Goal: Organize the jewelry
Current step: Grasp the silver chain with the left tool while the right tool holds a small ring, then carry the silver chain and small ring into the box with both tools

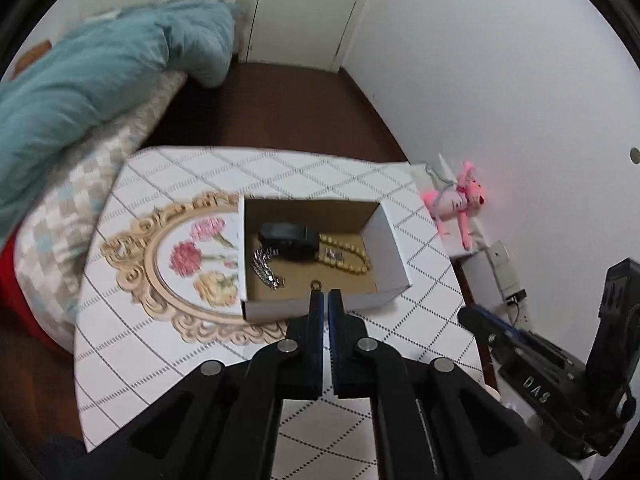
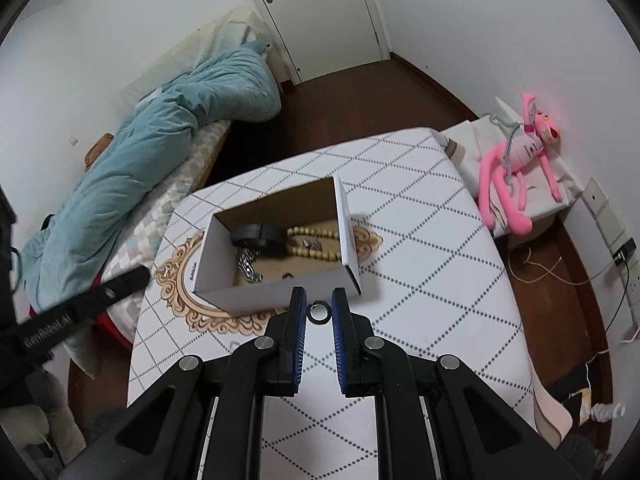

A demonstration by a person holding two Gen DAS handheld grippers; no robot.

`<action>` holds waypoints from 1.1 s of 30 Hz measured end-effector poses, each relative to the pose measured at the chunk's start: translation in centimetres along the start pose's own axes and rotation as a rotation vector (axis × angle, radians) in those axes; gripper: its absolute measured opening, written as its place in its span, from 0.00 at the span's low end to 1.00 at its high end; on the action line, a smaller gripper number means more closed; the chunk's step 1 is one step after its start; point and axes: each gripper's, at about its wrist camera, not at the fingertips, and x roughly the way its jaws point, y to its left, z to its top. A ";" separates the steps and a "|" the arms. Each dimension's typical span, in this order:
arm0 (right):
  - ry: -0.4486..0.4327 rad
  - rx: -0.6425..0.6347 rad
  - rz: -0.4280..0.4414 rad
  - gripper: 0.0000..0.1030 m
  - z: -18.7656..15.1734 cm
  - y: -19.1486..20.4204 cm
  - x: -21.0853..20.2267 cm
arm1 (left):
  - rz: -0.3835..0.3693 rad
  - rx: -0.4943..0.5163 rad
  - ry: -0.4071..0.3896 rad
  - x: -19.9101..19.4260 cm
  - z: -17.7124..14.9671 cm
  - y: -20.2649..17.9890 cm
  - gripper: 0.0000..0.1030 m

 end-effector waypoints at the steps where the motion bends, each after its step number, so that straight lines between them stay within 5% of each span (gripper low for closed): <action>1: 0.000 -0.001 -0.004 0.13 0.0 0.0 0.1 | 0.010 -0.009 0.026 0.7 -0.4 0.3 0.05; 3: 0.008 0.005 -0.011 0.13 -0.2 -0.2 0.6 | 0.053 -0.021 0.094 2.9 -1.8 0.9 0.12; 7: 0.049 0.024 -0.037 0.13 -1.8 -1.4 2.2 | 0.090 -0.037 0.201 7.0 -5.1 1.5 0.44; 13: 0.109 0.053 -0.078 0.13 -4.3 -3.3 4.5 | 0.165 -0.012 0.278 10.7 -8.4 0.9 0.44; 18: 0.124 0.072 -0.106 0.13 -5.4 -4.3 5.3 | 0.290 0.113 0.215 11.2 -9.3 -1.6 0.46; 20: 0.129 0.079 -0.112 0.13 -5.6 -4.5 5.5 | 0.291 0.126 0.188 11.2 -9.4 -1.9 0.43; 22: 0.131 0.081 -0.120 0.13 -5.8 -4.7 5.7 | 0.267 0.146 0.170 11.2 -9.5 -2.4 0.09; 33: 0.115 0.075 -0.061 0.13 -5.1 -3.5 4.7 | 0.146 0.089 0.158 8.0 -8.7 -1.6 0.04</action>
